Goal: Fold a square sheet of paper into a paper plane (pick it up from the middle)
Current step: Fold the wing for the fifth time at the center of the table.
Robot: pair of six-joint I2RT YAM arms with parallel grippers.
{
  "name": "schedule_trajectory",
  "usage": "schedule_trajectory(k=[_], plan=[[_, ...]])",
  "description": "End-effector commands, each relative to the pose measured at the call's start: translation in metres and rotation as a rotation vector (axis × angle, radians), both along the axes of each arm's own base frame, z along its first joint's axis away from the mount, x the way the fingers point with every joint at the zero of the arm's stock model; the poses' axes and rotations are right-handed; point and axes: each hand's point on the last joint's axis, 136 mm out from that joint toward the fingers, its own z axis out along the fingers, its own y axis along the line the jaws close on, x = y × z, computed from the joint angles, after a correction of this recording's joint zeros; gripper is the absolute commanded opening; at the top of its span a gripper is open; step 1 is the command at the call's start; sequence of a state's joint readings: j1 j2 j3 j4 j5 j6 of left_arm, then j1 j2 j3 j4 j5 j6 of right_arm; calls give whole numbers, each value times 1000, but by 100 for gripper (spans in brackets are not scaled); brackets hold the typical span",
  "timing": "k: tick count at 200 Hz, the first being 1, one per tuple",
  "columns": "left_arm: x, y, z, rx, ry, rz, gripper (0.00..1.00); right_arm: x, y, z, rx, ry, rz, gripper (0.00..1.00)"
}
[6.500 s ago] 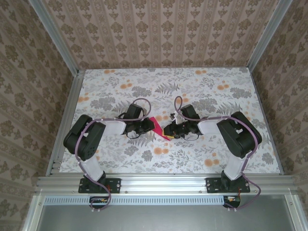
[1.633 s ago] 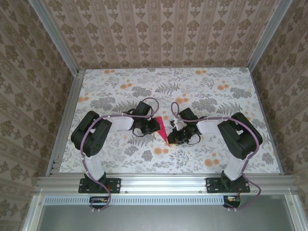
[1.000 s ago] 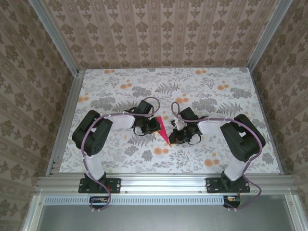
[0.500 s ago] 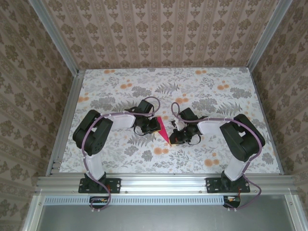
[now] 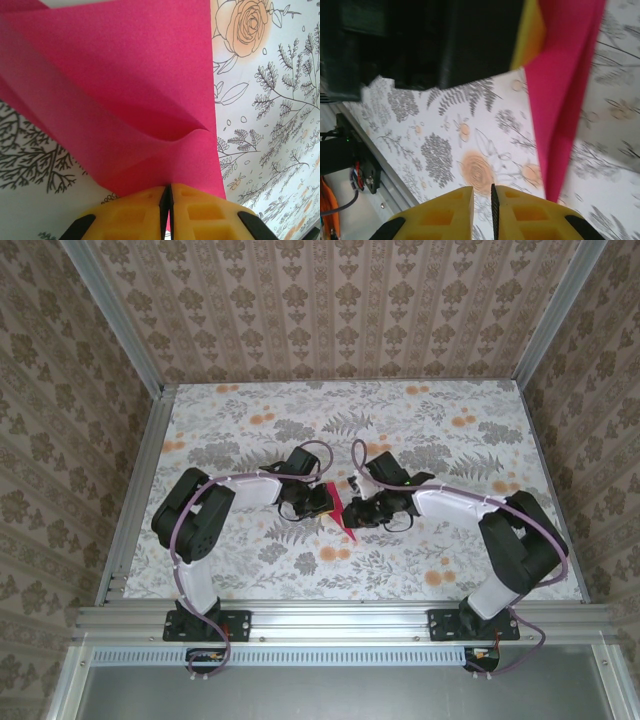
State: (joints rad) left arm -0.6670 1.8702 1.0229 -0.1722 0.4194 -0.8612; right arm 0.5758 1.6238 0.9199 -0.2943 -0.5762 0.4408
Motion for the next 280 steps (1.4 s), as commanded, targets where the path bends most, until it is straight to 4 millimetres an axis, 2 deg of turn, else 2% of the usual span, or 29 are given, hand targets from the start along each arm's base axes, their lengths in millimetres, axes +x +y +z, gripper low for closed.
schedule_trajectory(k=[1,30,182,200,280], plan=[[-20,39,-51,215,84,17,14,-5,11,-15,4,83,34,16],[-21,40,-50,218,83,15,14,-5,11,-35,-19,134,34,13],[-21,44,-51,242,74,20,13,-30,-21,-81,-100,250,13,11],[-21,46,-53,248,80,23,14,-34,-24,-83,-111,256,11,8],[-24,53,-61,276,100,24,14,-58,-36,-84,-63,303,-17,6]])
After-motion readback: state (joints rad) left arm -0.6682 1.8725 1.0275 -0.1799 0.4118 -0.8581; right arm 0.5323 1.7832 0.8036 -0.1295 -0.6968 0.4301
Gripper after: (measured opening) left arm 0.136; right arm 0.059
